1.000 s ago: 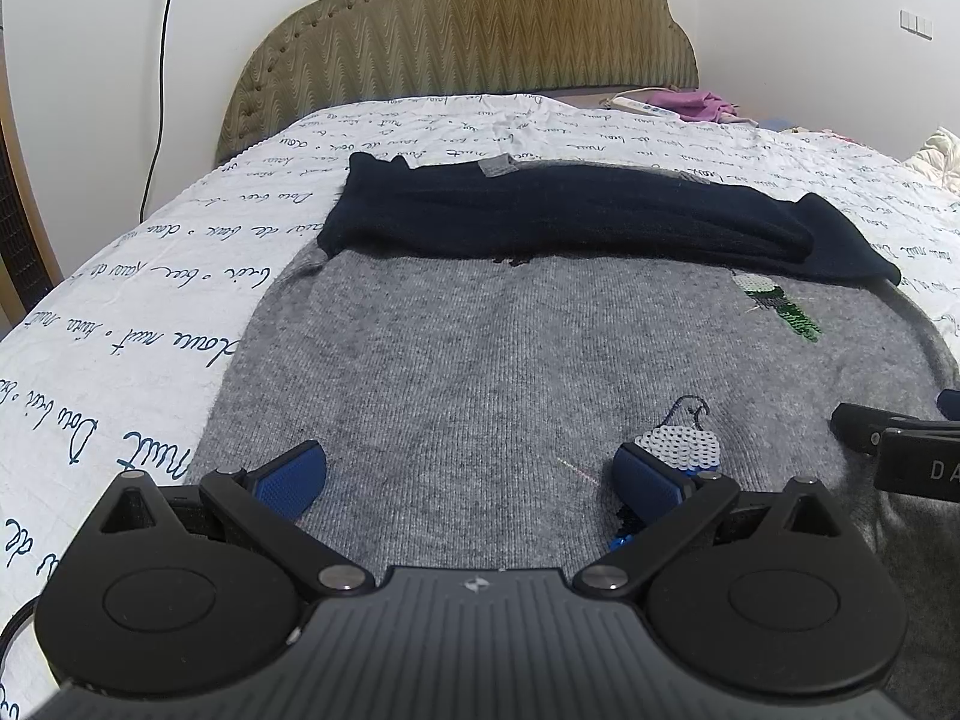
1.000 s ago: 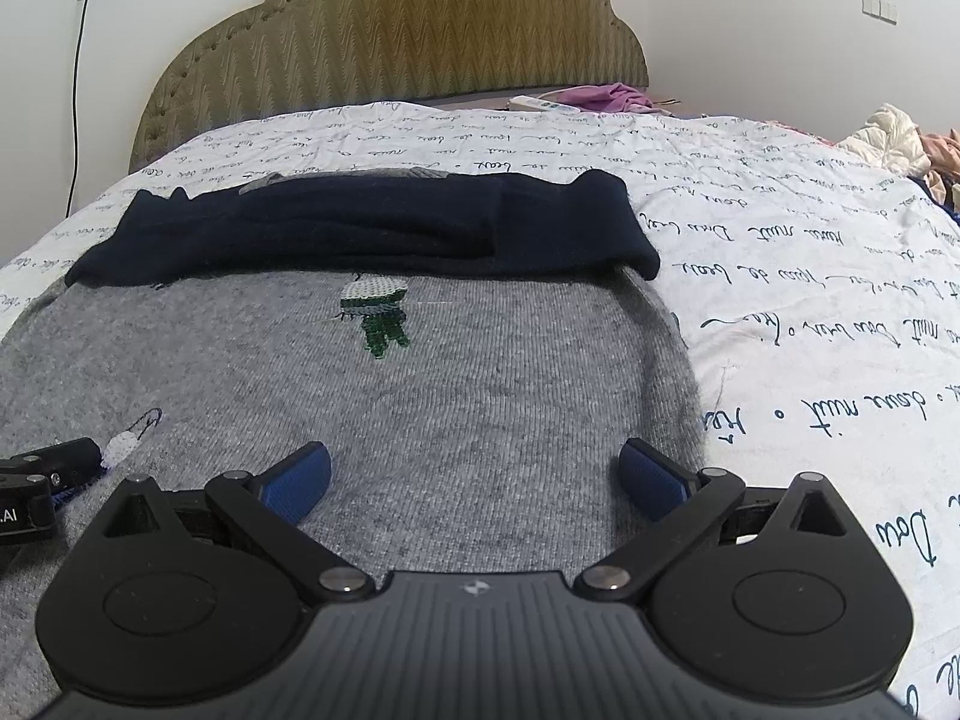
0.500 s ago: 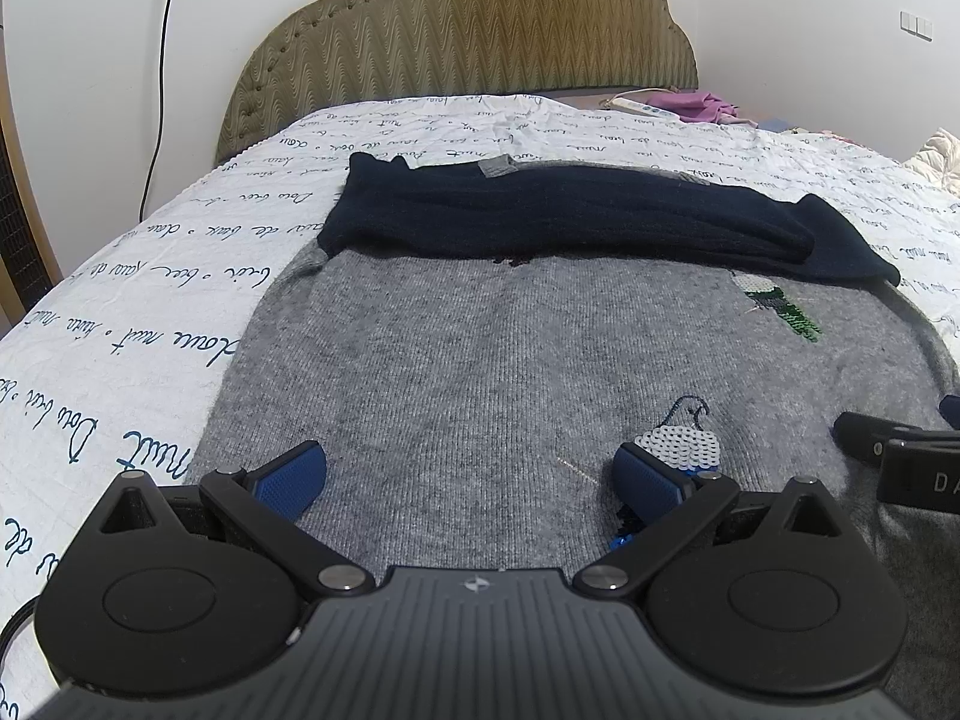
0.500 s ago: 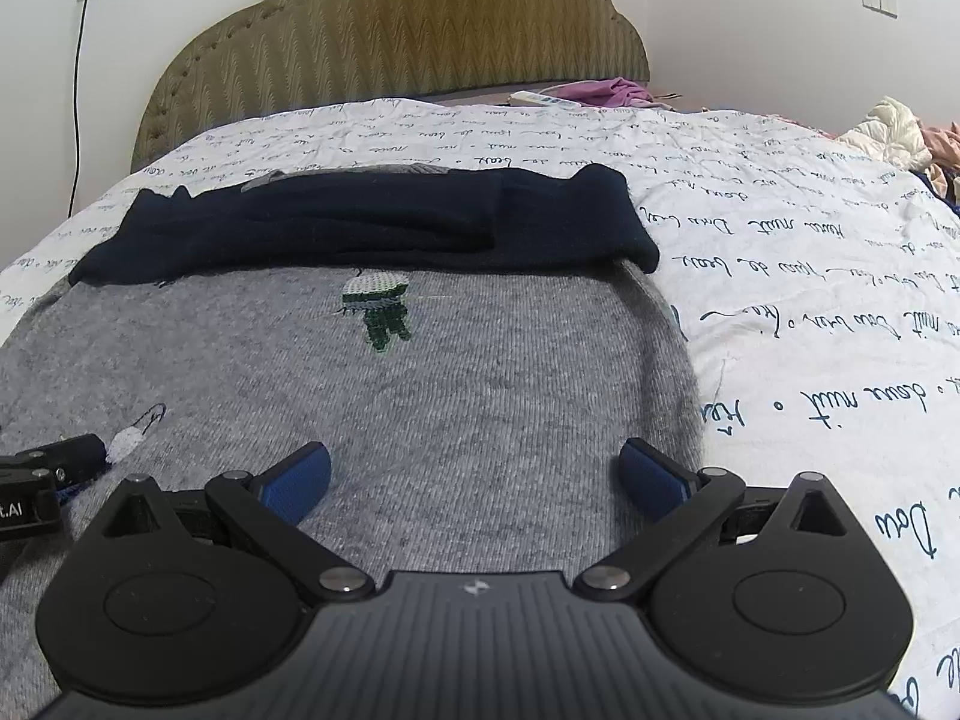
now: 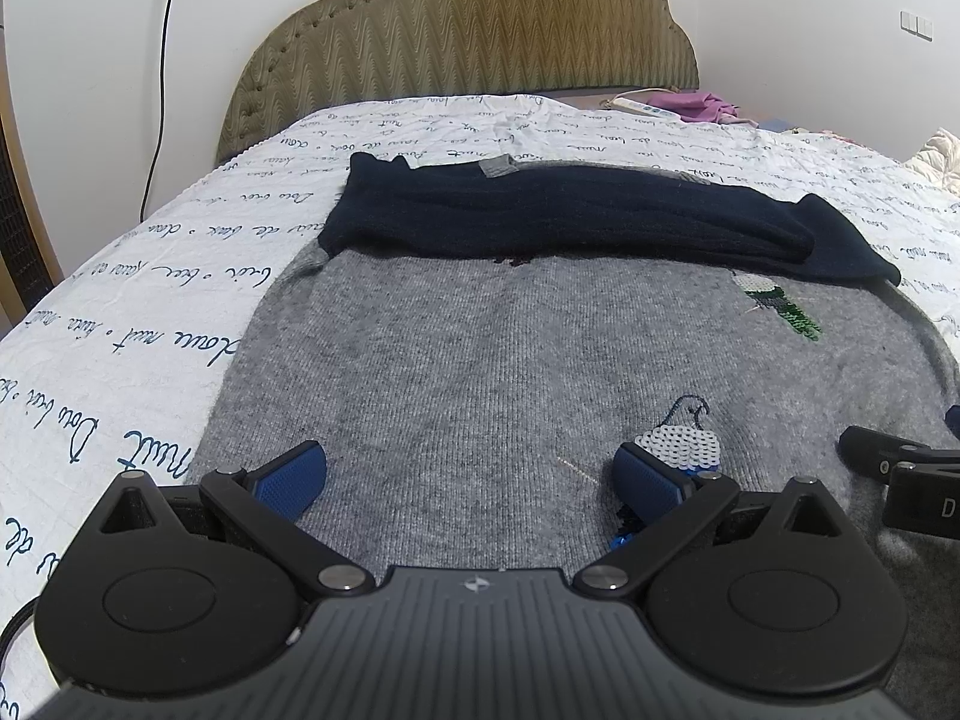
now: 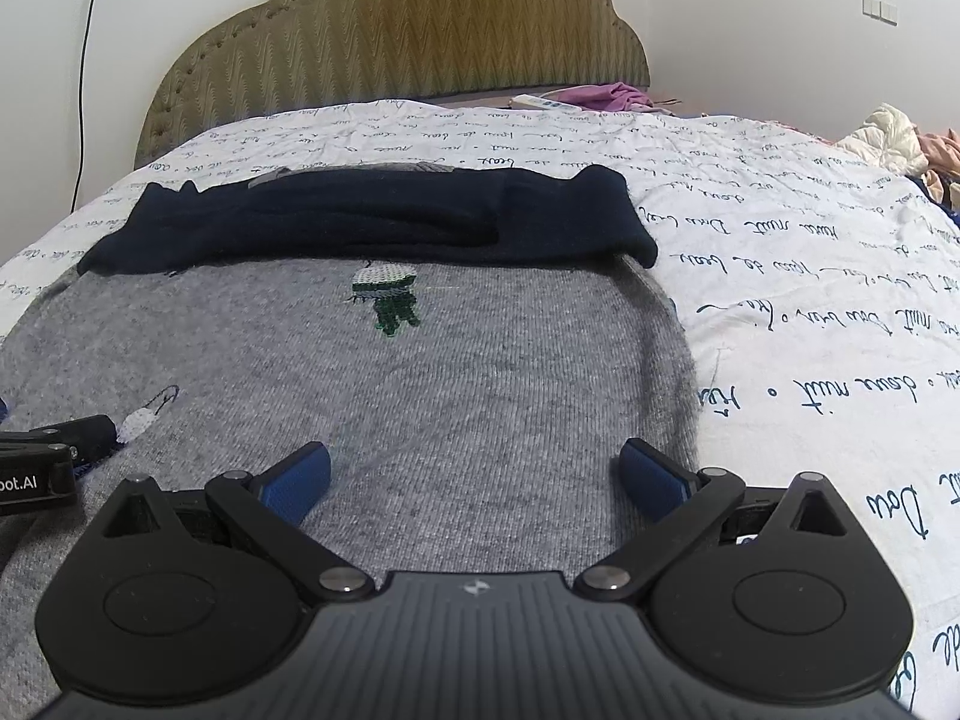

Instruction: Fold small clothes

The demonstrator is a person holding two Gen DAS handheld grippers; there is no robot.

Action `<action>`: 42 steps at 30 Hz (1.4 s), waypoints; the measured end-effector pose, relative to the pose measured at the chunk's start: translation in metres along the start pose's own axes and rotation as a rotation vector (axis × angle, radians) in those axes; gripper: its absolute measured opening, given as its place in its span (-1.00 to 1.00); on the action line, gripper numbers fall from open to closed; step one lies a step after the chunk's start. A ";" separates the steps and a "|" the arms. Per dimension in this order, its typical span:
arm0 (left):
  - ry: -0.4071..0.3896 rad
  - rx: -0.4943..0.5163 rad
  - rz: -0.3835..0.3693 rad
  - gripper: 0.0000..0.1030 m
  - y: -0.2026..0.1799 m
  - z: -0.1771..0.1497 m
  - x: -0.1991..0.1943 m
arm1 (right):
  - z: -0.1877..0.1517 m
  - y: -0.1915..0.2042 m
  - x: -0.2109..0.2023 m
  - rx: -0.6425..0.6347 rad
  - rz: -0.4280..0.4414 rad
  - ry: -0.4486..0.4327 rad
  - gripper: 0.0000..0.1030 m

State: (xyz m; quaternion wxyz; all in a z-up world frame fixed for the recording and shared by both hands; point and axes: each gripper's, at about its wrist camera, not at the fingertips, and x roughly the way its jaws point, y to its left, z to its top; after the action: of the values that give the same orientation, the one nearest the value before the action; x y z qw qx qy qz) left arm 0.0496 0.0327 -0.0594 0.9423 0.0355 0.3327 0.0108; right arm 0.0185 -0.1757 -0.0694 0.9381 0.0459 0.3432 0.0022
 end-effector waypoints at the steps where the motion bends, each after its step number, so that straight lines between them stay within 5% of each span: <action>1: 0.000 -0.001 -0.001 1.00 0.000 0.000 0.000 | 0.000 -0.001 0.000 0.003 0.002 0.000 1.00; 42: -0.033 -0.007 0.015 1.00 0.002 -0.019 -0.019 | -0.009 -0.004 -0.013 -0.014 0.047 -0.005 1.00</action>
State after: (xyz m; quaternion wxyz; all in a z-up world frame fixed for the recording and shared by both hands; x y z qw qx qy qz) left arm 0.0232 0.0346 -0.0619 0.9478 0.0346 0.3166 0.0183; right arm 0.0029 -0.1793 -0.0678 0.9390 0.0472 0.3395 0.0265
